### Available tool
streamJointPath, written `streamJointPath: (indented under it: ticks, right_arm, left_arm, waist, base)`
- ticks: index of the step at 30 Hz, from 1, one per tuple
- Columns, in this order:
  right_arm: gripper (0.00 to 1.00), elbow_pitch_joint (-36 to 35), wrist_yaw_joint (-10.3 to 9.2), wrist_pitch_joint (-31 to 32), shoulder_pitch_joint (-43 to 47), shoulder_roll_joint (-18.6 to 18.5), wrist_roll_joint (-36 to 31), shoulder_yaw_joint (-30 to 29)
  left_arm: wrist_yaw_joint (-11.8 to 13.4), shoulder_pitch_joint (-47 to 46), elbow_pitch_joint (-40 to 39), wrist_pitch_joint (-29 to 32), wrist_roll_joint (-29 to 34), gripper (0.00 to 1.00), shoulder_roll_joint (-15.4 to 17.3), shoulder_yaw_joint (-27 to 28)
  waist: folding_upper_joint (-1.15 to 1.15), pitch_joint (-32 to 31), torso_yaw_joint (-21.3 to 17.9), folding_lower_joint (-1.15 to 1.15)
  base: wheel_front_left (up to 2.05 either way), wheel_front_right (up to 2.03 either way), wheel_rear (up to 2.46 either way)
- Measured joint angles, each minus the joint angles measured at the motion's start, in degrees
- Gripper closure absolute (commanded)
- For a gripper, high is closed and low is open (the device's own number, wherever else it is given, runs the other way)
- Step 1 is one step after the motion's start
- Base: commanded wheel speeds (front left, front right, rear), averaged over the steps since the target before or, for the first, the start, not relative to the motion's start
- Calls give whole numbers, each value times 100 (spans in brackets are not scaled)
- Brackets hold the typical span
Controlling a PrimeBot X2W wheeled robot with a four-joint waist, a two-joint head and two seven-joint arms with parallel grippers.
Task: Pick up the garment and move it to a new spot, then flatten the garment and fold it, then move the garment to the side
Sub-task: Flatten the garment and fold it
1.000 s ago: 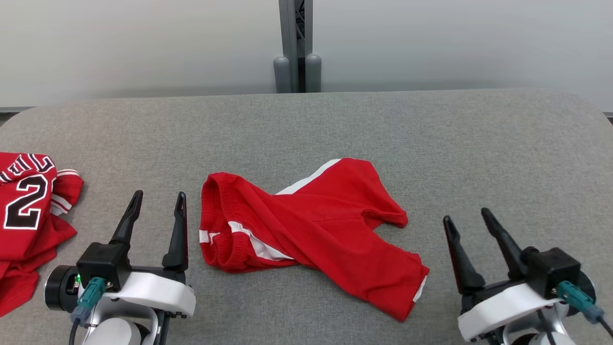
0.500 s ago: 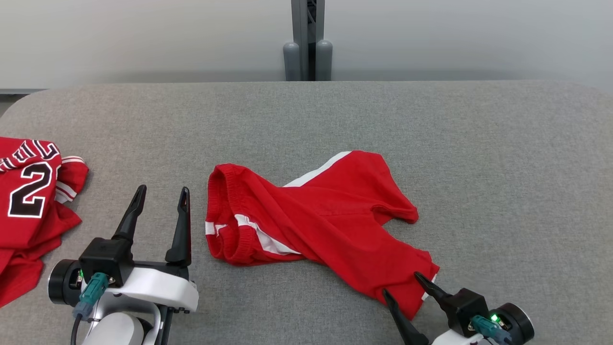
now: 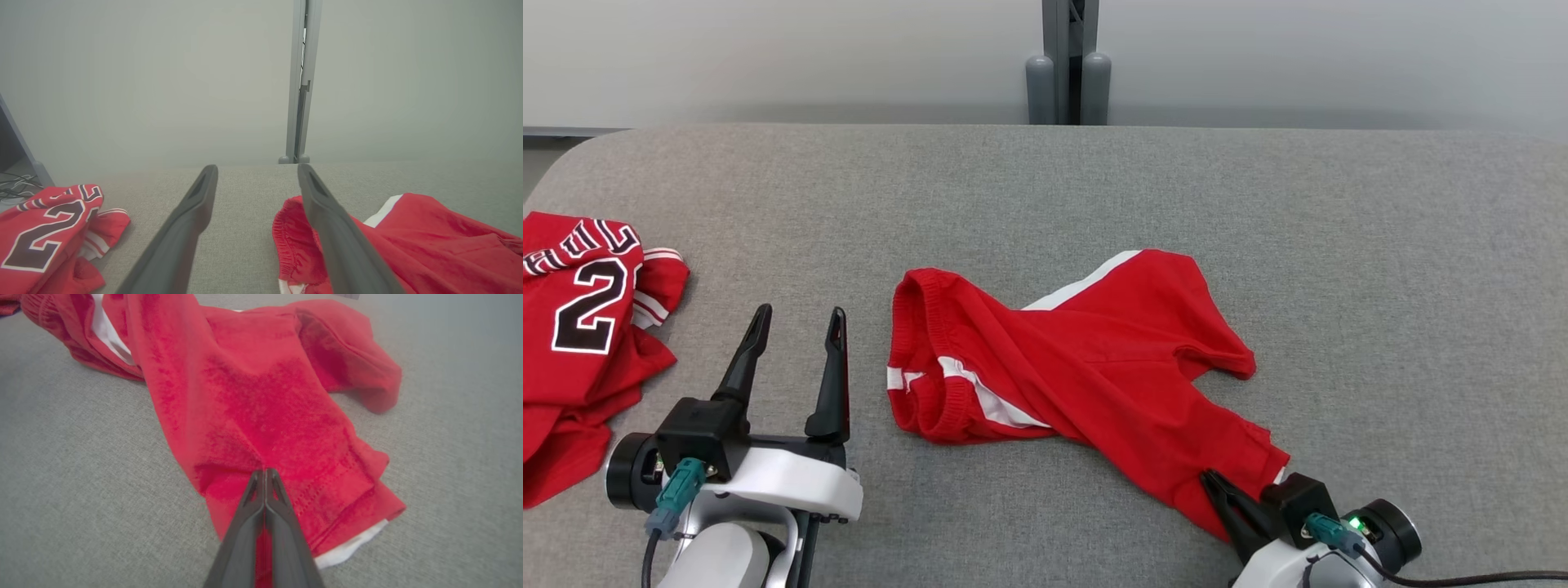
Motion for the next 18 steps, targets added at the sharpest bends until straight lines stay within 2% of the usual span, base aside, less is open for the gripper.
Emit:
streamJointPath:
  ticks: [6,10,18]
  right_arm:
    - [100,-56,0,-214,-169,-1,154,-55]
    - [100,-608,0,-397,-255,-12,201,-211]
    - [100,-1548,0,-277,-546,-86,210,-641]
  left_arm:
    - [1,-1,-1,-37,-8,0,-23,33]
    - [10,1,-9,-53,-14,0,-35,54]
    - [9,1,-21,-68,-14,0,-56,65]
  waist:
    - [0,26,-17,0]
    - [0,23,-57,0]
    - [0,27,-141,0]
  base:
    - [0,0,0]
    - [0,0,0]
    - [0,0,0]
